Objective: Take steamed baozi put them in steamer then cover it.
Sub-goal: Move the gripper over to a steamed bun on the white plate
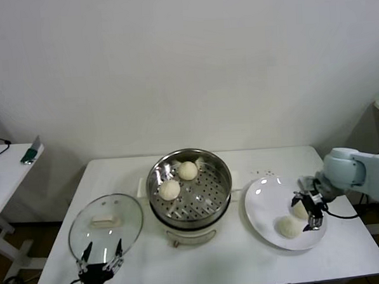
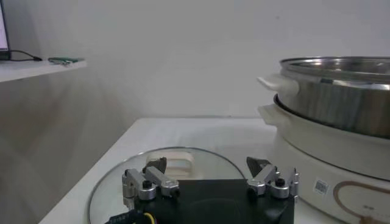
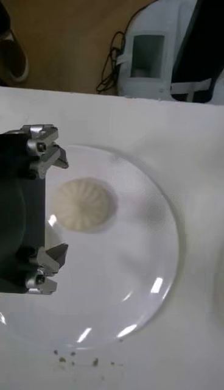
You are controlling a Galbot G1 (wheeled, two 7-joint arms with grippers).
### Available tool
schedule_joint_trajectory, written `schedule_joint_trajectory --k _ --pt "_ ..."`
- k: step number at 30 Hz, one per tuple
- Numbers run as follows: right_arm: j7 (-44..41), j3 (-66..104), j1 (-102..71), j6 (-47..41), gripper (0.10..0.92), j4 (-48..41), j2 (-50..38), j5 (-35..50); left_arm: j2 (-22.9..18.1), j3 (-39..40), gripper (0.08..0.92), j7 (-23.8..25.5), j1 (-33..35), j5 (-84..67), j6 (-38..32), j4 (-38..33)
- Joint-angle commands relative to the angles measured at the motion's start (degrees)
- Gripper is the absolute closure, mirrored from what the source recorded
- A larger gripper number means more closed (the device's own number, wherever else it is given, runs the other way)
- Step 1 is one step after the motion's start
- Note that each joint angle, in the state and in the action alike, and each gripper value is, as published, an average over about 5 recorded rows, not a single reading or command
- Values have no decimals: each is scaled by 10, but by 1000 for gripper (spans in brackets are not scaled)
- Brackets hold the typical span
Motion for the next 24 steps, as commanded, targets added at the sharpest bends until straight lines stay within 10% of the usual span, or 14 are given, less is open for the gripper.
schedule_joint_trajectory --k 1,24 --pt "15 96 -127 -11 203 -24 -6 -41 -1 1 177 0 1 1 -1 0" --pt "37 153 -186 -40 236 -44 28 -40 0 1 177 -1 4 6 -1 -4"
